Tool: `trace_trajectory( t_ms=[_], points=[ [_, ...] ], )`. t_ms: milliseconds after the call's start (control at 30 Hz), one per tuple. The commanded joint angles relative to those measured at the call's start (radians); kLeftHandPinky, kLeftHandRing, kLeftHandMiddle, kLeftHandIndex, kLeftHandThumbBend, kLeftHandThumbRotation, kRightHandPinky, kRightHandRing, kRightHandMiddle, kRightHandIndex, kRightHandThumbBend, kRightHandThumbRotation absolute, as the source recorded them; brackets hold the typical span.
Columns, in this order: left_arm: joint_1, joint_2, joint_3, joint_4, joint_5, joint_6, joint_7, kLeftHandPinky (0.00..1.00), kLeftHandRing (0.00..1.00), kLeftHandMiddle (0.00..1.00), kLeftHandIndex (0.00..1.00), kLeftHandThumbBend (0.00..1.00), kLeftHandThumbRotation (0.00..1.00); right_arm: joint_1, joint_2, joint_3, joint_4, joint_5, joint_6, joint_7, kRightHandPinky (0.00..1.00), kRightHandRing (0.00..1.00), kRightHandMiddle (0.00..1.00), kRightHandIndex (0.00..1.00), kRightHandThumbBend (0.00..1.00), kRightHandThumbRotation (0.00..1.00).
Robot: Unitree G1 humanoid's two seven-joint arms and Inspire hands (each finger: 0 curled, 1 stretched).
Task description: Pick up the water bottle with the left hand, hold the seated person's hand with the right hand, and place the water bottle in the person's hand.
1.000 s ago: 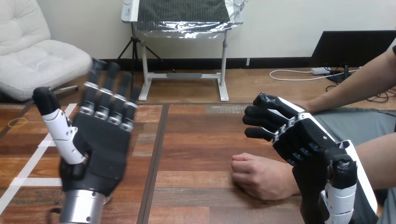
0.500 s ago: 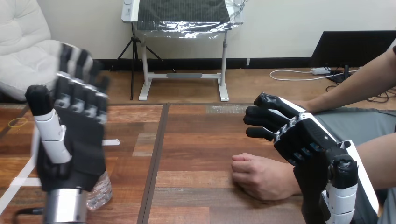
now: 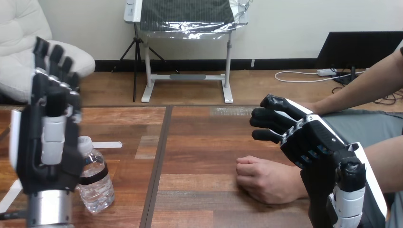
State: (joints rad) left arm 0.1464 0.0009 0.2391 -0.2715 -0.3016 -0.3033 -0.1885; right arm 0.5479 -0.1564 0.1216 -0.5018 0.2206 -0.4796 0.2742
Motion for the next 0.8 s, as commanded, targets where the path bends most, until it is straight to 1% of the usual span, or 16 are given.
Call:
trace_trajectory(
  t_ms=[0,200,233,267,500,533,767],
  points=[
    [-0.071,0.018,0.010,-0.007,0.080,-0.017,0.061,1.00,1.00,1.00,1.00,1.00,0.53,-0.036,0.010,-0.006,-0.004,0.009,-0.020,0.002,0.73,0.78,0.77,0.79,0.81,1.00],
    [-0.080,0.029,0.016,-0.018,0.146,-0.013,0.112,1.00,1.00,1.00,1.00,1.00,0.46,-0.036,0.010,-0.005,-0.006,0.009,-0.018,0.003,0.73,0.78,0.78,0.79,0.81,1.00],
    [-0.082,0.030,0.017,-0.023,0.152,-0.008,0.121,1.00,1.00,1.00,1.00,1.00,0.45,-0.037,0.009,-0.005,-0.005,0.009,-0.019,0.004,0.73,0.78,0.78,0.79,0.81,1.00],
    [-0.083,0.031,0.016,-0.026,0.155,-0.005,0.127,1.00,1.00,1.00,1.00,1.00,0.41,-0.037,0.010,-0.005,-0.005,0.010,-0.019,0.004,0.73,0.78,0.78,0.79,0.81,1.00],
    [-0.089,0.043,0.016,-0.031,0.176,0.003,0.158,1.00,1.00,1.00,1.00,1.00,0.34,-0.034,0.012,-0.006,-0.009,0.004,-0.016,0.001,0.73,0.78,0.78,0.79,0.81,1.00],
    [-0.089,0.048,0.017,-0.030,0.192,0.001,0.163,1.00,1.00,1.00,1.00,1.00,0.32,-0.033,0.011,-0.006,-0.011,0.005,-0.013,0.001,0.73,0.78,0.77,0.79,0.81,1.00],
    [-0.083,0.067,0.018,-0.038,0.278,0.010,0.203,1.00,1.00,1.00,1.00,1.00,0.30,-0.032,0.012,-0.006,-0.014,0.004,-0.011,0.000,0.73,0.78,0.77,0.79,0.82,1.00]
  ],
)
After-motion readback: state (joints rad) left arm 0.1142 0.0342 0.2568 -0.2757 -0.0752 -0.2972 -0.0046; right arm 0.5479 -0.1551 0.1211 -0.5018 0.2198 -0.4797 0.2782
